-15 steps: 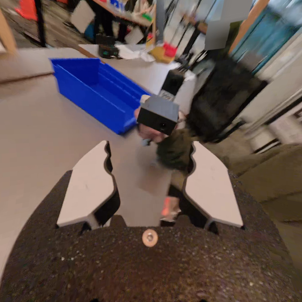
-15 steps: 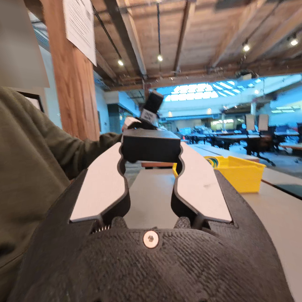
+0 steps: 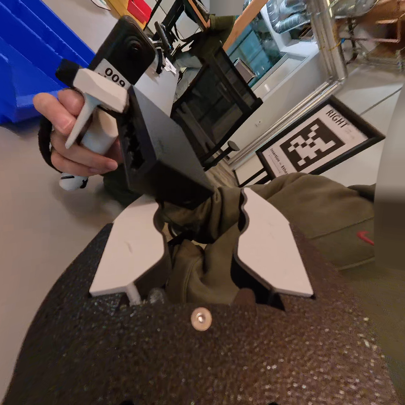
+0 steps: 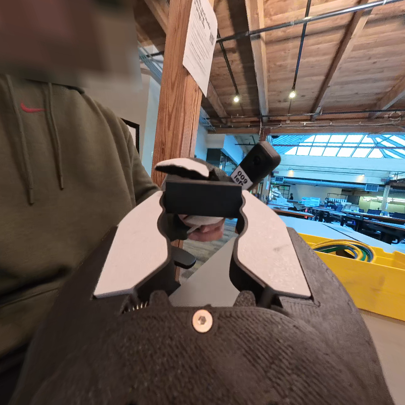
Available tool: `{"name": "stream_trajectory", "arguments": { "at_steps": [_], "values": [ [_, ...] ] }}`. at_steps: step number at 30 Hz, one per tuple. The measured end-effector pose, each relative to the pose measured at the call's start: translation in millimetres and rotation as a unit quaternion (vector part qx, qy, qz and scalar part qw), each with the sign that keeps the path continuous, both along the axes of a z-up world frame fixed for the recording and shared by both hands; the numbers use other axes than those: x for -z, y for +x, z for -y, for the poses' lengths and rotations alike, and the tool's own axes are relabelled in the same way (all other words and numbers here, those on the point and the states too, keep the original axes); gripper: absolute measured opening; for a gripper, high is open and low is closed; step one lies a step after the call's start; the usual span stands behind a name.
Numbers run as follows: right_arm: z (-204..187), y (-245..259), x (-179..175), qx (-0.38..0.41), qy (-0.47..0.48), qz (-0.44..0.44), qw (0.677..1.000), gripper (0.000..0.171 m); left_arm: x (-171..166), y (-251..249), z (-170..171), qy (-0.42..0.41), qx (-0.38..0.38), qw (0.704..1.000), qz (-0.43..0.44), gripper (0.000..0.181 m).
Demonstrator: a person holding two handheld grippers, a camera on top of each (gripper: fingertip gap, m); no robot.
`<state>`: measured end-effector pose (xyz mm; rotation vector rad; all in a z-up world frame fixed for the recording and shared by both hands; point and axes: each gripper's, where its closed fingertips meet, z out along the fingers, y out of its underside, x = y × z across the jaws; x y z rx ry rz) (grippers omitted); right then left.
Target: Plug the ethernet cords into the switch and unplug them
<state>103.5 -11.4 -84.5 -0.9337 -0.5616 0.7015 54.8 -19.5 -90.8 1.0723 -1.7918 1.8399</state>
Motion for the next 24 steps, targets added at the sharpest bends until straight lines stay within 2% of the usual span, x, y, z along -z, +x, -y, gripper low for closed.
{"name": "stream_trajectory", "arguments": {
  "at_steps": [5, 8, 11, 14, 16, 19, 21, 23, 24],
  "values": [
    [-1, -9, 3, 0.011, -0.012, 0.047, 0.999, 0.061, 1, 4, -11, -0.047, 0.0, 0.998, -0.043, 0.041],
    [-5, -10, 10, 0.035, -0.034, 0.087, 0.995, 0.061, 8, 2, -13, -0.056, 0.002, 0.998, -0.026, 0.039],
    [-27, 12, 18, 0.158, -0.076, 0.11, 0.978, 0.07, 21, 17, -26, -0.014, -0.076, 0.997, 0.023, 0.032],
    [-42, 33, 23, 0.242, -0.111, 0.111, 0.957, 0.08, 30, 41, -51, 0.05, -0.196, 0.977, 0.073, 0.028],
    [-53, 43, 27, 0.281, -0.135, 0.107, 0.944, 0.091, 32, 48, -62, 0.081, -0.245, 0.961, 0.099, 0.028],
    [-62, 37, 37, 0.286, -0.155, 0.13, 0.937, 0.091, 36, 54, -65, 0.12, -0.282, 0.94, 0.146, 0.027],
    [-66, 38, 44, 0.286, -0.171, 0.127, 0.934, 0.089, 34, 55, -66, 0.116, -0.297, 0.933, 0.167, 0.027],
    [-62, 37, 39, 0.252, -0.172, 0.083, 0.949, 0.087, 32, 55, -68, 0.117, -0.306, 0.926, 0.187, 0.027],
    [-58, 36, 33, 0.229, -0.167, 0.053, 0.957, 0.076, 31, 55, -69, 0.116, -0.307, 0.924, 0.195, 0.026]
  ]
}}
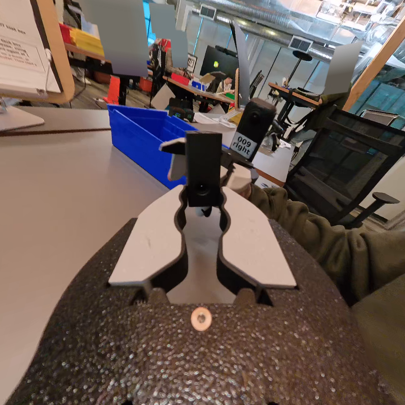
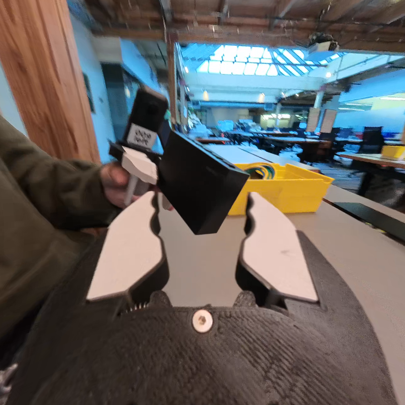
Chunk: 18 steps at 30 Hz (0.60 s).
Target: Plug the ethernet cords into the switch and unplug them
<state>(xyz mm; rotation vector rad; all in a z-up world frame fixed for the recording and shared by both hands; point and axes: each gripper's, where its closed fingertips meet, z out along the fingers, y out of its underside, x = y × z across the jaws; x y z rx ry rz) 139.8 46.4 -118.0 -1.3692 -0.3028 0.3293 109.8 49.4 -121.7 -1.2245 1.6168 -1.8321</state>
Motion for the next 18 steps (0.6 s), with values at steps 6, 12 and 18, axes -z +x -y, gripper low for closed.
{"name": "stream_trajectory", "arguments": {
  "at_steps": [6, 12, 18],
  "values": [
    [9, 3, -13, -0.067, 0.003, -0.101, 0.993, 0.034, -5, -5, 0, -0.001, 0.005, 0.999, 0.05, 0.026],
    [17, -7, -16, -0.073, 0.002, -0.021, 0.997, 0.029, 14, -8, 0, 0.098, 0.027, 0.994, 0.041, 0.03],
    [20, -13, -5, -0.111, -0.048, -0.024, 0.992, 0.028, 15, -13, 8, 0.232, 0.073, 0.969, 0.045, 0.06]
  ]
}}
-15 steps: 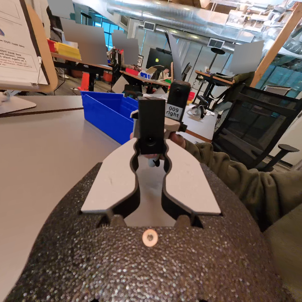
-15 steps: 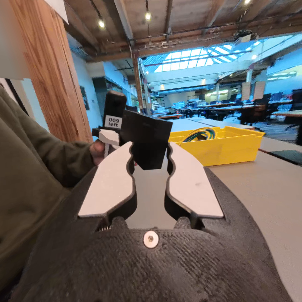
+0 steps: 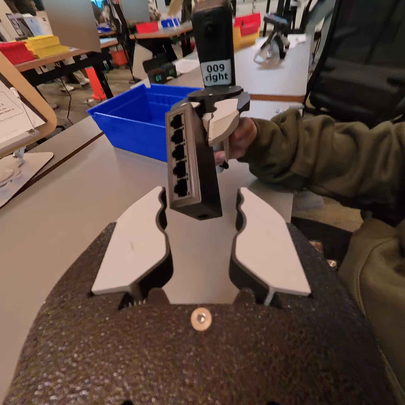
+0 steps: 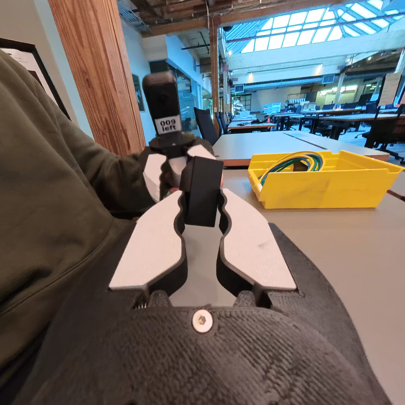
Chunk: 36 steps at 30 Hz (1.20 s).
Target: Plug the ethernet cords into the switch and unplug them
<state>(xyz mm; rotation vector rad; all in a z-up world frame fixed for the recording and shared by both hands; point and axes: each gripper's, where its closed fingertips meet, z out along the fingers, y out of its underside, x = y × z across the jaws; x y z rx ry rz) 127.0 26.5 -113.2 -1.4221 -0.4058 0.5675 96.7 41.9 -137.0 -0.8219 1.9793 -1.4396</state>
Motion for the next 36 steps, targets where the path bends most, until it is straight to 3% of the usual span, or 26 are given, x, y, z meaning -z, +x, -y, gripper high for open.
{"name": "stream_trajectory", "arguments": {
  "at_steps": [4, 8, 11, 13, 15, 21, 24, 26, 29, 32, 36],
  "values": [
    [2, 0, 7, -0.008, -0.016, 0.014, 1.0, 0.028, -4, 2, -4, 0.04, -0.001, 0.999, -0.03, 0.063],
    [3, 0, 6, 0.003, -0.003, 0.035, 0.999, 0.028, -1, 6, -10, 0.078, 0.009, 0.995, -0.066, 0.046],
    [3, -1, 2, 0.017, 0.017, 0.059, 0.998, 0.028, 4, 7, -8, 0.103, 0.025, 0.991, -0.085, 0.046],
    [2, -3, 0, 0.033, 0.021, 0.091, 0.995, 0.028, 5, 10, -8, 0.14, 0.034, 0.988, -0.058, 0.034],
    [3, -3, -1, 0.052, 0.023, 0.127, 0.99, 0.027, 5, 14, -9, 0.177, 0.038, 0.983, -0.019, 0.032],
    [4, -3, 1, 0.084, 0.026, 0.186, 0.979, 0.027, 6, 17, -10, 0.184, 0.029, 0.982, 0.035, 0.028],
    [-4, 16, -4, 0.146, 0.039, 0.157, 0.976, 0.033, 7, 23, -13, 0.076, -0.012, 0.997, -0.027, 0.028],
    [-5, 19, -5, 0.154, 0.039, 0.143, 0.977, 0.054, 4, 30, -18, -0.045, -0.048, 0.995, -0.073, 0.027],
    [-16, 23, 3, 0.197, 0.029, 0.186, 0.962, 0.09, 2, 36, -25, -0.208, -0.075, 0.964, -0.145, 0.027],
    [-32, 28, 12, 0.245, 0.014, 0.222, 0.944, 0.106, -1, 40, -28, -0.33, -0.075, 0.921, -0.195, 0.027],
    [-45, 21, 15, 0.264, 0.033, 0.256, 0.929, 0.12, -6, 42, -27, -0.414, -0.074, 0.88, -0.22, 0.027]
  ]
}}
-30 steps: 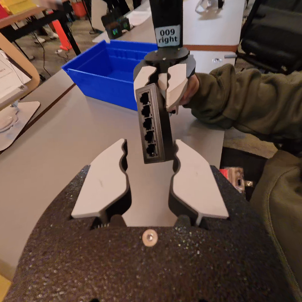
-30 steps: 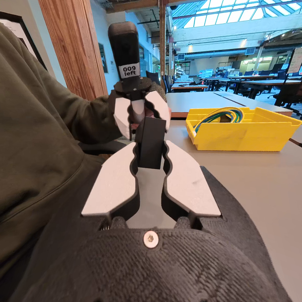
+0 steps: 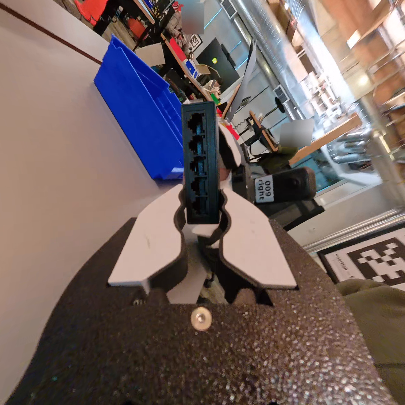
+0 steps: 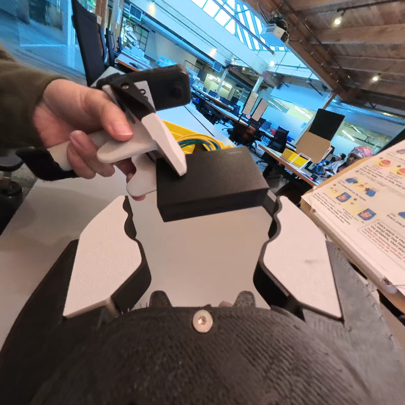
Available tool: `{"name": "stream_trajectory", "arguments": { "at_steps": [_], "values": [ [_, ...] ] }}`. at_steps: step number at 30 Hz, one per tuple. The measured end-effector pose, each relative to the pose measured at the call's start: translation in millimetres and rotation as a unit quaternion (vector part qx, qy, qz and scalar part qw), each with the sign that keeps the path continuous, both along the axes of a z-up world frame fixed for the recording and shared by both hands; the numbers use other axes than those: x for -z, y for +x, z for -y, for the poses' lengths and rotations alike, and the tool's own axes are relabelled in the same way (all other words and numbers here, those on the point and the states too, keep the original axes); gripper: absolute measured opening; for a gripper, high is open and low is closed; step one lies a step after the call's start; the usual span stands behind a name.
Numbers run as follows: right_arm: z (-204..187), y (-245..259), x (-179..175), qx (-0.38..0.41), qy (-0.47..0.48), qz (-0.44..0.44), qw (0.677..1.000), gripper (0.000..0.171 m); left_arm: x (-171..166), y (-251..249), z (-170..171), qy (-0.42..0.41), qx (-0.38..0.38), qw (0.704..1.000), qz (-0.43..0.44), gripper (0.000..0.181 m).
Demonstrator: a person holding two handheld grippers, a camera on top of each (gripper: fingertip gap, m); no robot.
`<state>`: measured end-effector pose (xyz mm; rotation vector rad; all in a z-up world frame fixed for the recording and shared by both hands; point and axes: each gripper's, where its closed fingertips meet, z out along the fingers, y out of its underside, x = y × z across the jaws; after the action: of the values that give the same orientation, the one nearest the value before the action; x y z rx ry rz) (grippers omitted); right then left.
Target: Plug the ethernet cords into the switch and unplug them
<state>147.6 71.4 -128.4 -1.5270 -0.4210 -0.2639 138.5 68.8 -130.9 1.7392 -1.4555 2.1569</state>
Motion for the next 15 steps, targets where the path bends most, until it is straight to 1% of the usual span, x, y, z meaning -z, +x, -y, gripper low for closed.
{"name": "stream_trajectory", "arguments": {
  "at_steps": [2, 3, 5, 8, 11, 13, 15],
  "values": [
    [-4, -3, 3, 0.008, -0.001, 0.02, 1.0, 0.121, 1, -2, 7, -0.017, 0.011, 1.0, -0.009, 0.028],
    [-5, -1, 2, 0.019, 0.003, 0.028, 0.999, 0.118, 3, -3, 11, -0.011, 0.02, 1.0, -0.014, 0.028],
    [-4, -2, 4, 0.015, 0.002, 0.038, 0.999, 0.116, 7, -6, 19, -0.002, 0.03, 0.999, -0.02, 0.027],
    [1, -6, 6, -0.015, -0.013, 0.024, 1.0, 0.113, 10, -9, 24, 0.001, 0.044, 0.999, -0.023, 0.029],
    [10, -17, 1, -0.081, -0.016, -0.02, 0.996, 0.112, 8, -16, 33, 0.01, 0.088, 0.996, -0.009, 0.034],
    [18, -21, -5, -0.121, 0.001, -0.058, 0.991, 0.113, 7, -15, 31, 0.031, 0.093, 0.995, -0.016, 0.063],
    [24, -24, -9, -0.152, 0.011, -0.086, 0.985, 0.113, 8, -13, 26, 0.053, 0.095, 0.994, -0.032, 0.077]
  ]
}}
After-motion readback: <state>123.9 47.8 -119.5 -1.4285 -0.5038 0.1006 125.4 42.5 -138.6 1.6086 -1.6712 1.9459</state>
